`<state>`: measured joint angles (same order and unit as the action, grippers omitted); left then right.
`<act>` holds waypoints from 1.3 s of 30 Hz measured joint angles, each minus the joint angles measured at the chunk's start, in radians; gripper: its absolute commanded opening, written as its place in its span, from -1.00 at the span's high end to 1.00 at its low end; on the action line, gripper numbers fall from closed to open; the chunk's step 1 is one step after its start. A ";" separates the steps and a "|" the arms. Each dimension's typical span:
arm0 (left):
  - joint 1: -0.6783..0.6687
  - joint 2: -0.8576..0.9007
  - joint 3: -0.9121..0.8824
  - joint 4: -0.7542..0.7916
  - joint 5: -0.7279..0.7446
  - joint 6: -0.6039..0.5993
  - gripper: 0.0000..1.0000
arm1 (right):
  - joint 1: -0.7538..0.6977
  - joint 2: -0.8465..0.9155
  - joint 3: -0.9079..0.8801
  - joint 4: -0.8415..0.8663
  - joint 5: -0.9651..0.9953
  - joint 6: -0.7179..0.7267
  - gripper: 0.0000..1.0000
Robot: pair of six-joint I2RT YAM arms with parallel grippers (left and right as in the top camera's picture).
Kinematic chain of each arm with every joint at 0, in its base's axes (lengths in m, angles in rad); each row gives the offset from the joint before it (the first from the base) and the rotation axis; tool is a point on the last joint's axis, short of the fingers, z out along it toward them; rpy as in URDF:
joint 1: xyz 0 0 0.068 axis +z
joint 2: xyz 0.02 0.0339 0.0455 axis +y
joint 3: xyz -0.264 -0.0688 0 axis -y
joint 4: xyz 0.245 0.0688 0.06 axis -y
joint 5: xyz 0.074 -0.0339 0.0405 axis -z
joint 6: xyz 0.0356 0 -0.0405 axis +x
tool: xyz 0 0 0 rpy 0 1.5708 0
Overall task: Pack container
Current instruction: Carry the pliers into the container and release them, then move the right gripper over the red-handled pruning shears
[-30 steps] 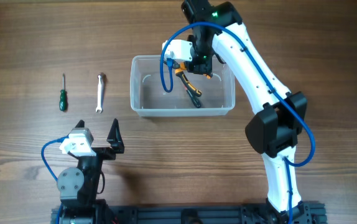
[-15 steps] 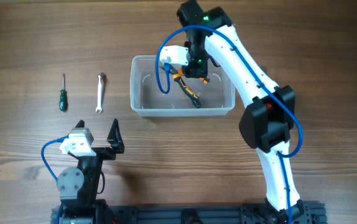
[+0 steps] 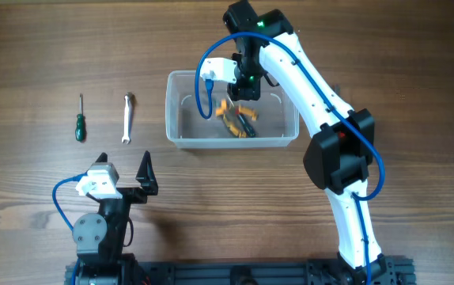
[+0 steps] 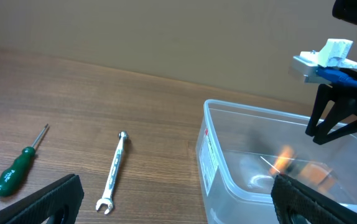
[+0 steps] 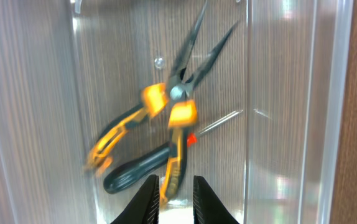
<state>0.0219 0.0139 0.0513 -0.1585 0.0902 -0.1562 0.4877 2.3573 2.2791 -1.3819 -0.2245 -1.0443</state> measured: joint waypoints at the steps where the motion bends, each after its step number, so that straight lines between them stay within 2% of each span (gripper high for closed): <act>1: 0.000 0.000 0.000 0.000 0.000 0.000 -1.00 | 0.000 0.000 0.000 0.001 -0.004 0.003 0.67; 5: 0.000 0.000 0.000 0.000 0.000 0.000 -0.99 | 0.000 0.000 0.000 0.005 -0.010 0.011 0.69; 8: 0.000 0.000 0.000 0.000 0.000 0.000 -0.99 | 0.000 0.000 0.000 0.010 -0.011 0.015 0.81; 13: 0.000 0.000 0.000 0.000 0.000 0.000 -0.99 | 0.000 0.000 0.000 0.114 -0.012 0.093 0.86; 14: 0.000 0.000 0.000 0.000 0.000 0.000 -1.00 | 0.000 0.000 0.000 0.137 -0.012 0.116 0.73; 17: 0.000 0.000 0.000 0.000 0.000 0.000 -1.00 | 0.000 0.000 0.000 0.189 -0.010 0.201 0.14; 19: 0.000 0.000 0.000 0.000 0.000 0.000 -1.00 | 0.000 0.000 0.001 0.198 -0.003 0.258 -0.36; 20: 0.000 0.000 0.000 0.000 0.000 0.000 -1.00 | -0.001 -0.001 0.001 0.200 0.007 0.281 -0.73; 21: 0.000 0.000 0.000 0.000 0.000 0.000 -1.00 | -0.002 -0.005 0.001 0.200 0.028 0.315 -0.99; 24: 0.000 0.000 0.000 0.000 0.000 0.000 -0.99 | -0.011 -0.035 0.001 0.195 0.105 0.401 -1.00; 29: 0.000 0.000 0.000 0.000 0.000 0.000 -1.00 | -0.079 -0.205 0.001 0.140 0.215 0.524 -1.00; 34: 0.000 0.000 0.000 0.000 0.000 0.000 -1.00 | -0.238 -0.432 0.027 -0.011 0.253 0.647 -0.99; 39: 0.000 0.000 0.000 0.000 0.000 0.000 -1.00 | -0.421 -0.529 0.052 -0.193 0.278 0.794 -0.99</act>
<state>0.0219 0.0139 0.0513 -0.1585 0.0906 -0.1562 0.0669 1.8282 2.3310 -1.5745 0.0536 -0.2501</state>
